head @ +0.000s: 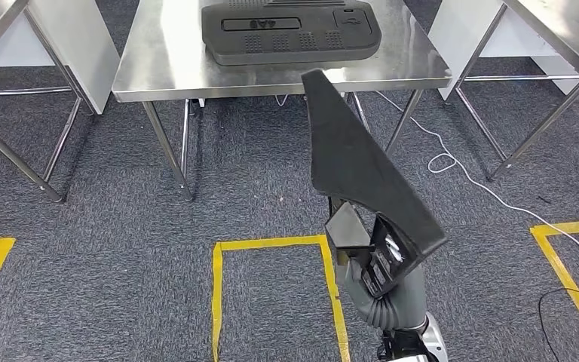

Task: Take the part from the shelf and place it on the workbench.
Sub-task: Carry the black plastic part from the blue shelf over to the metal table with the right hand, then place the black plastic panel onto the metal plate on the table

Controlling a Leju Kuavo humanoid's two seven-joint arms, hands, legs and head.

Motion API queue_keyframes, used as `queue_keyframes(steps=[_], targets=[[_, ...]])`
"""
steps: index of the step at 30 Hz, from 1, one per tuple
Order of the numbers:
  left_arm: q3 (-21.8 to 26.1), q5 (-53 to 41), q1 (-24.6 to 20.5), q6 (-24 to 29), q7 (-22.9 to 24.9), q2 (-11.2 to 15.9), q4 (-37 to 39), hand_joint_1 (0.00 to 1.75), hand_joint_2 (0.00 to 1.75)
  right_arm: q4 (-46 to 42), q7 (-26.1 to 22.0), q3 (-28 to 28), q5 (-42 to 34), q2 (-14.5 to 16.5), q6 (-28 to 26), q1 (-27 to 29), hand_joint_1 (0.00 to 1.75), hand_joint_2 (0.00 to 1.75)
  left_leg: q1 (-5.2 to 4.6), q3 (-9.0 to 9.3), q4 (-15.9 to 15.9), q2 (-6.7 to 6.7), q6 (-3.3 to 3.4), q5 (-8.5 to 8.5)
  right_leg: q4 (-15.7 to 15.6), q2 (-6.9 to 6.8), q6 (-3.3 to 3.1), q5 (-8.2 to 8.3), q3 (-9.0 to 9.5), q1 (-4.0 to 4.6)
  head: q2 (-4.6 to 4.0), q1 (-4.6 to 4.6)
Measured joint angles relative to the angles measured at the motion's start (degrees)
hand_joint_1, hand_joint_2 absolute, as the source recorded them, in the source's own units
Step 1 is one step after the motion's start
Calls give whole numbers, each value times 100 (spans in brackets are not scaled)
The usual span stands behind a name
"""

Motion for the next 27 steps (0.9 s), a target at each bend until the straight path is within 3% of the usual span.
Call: queue_keyframes(steps=[2, 3, 4, 5, 7, 9, 11, 14, 16, 18, 19, 20, 23, 25, 27], targets=[[-11, 1, 0, 3, 0, 8, 1, 0, 175, 1, 3, 0, -7, 1, -2, 3, 175, 175, -34, 8, 1, 5, 57, -26, 823, -6, -57, -276, -478, 28, 0, 3], [-16, 1, 0, 5, 0, 9, 1, 0, 175, 2, 7, 0, -9, 1, -2, 6, 175, 175, -53, 17, 1, 6, 76, -40, 1131, -6, -64, -342, -685, 38, 0, 4], [-20, 1, 1, 7, -1, 8, 1, 0, 175, 3, 11, -1, -12, 1, -2, 8, 175, 175, -70, 34, 2, 3, 92, -56, 1241, -6, -53, -316, -797, 51, 0, 3], [-24, 1, 2, 8, -2, 8, 1, 0, 175, 4, 16, -2, -15, 1, -2, 8, 175, 175, -82, 59, 2, -3, 101, -73, 1104, -6, -28, -192, -787, 68, 0, 4], [-30, 1, 1, 9, -4, 6, 1, 0, 175, 3, 25, -4, -22, 2, -3, 4, 175, 175, -93, 121, 1, -17, 100, -115, 330, -12, -4, 201, -506, 119, 0, 7], [-33, 1, -2, 10, -6, 5, 1, 0, 175, 2, 27, -3, -27, 9, -3, 3, 175, 175, -121, 157, 4, -27, 64, -164, -267, -15, -59, 465, -240, 169, 0, 3], [-36, 1, -4, 11, -8, 6, 1, 0, 175, 3, 28, -4, -31, 15, -3, 4, 175, 175, -134, 172, -10, -30, 17, -195, -373, -10, -127, 514, -176, 202, 0, 0], [-41, 1, -9, 17, -9, 13, 1, 0, 175, 2, 29, -10, -56, 26, -6, 3, 175, 175, -114, 150, 123, -6, -62, -293, -460, -11, -233, 523, -83, 131, 0, -6], [-58, 1, -10, 17, -7, 14, 1, 0, 175, 3, 29, -16, -78, 38, -8, 3, 175, 175, -100, -115, 696, 14, -108, -563, -498, -23, -309, 493, 10, 99, 0, -16], [-74, 3, -5, 17, -4, 13, 1, 0, 175, 5, 29, -19, -93, 45, -8, 6, 175, 175, -68, -520, 1391, 18, -152, -802, -498, -28, -353, 449, 67, 98, 0, -16], [-79, 4, -2, 17, -3, 14, 1, 0, 175, 6, 29, -20, -98, 46, -8, 7, 175, 175, -46, -639, 1532, 23, -175, -782, -496, -22, -353, 427, 94, 94, 0, -16], [-81, 6, 1, 17, -2, 18, 1, 0, 175, 7, 29, -21, -102, 46, -8, 8, 175, 175, -22, -654, 1460, 32, -197, -649, -493, -10, -338, 401, 125, 84, 0, -17], [-86, 9, 1, 16, 1, 29, 1, 0, 175, 8, 29, -28, -110, 48, -10, 8, 175, 175, 48, -245, 459, 60, -270, -46, -442, 23, -224, 279, 214, 64, 0, -31], [-91, 16, -4, 16, 2, 24, 1, 0, 175, 7, 27, -33, -124, 49, -19, 8, 175, 175, 46, -88, 114, 41, -248, 33, -418, 27, -145, 214, 205, 87, 0, -39], [-94, 23, -7, 17, 2, 22, 1, 0, 175, 5, 22, -40, -150, 57, -28, 9, 175, 175, 16, -86, 94, 22, -157, 0, -446, 29, -90, 200, 220, 85, 0, -26]])
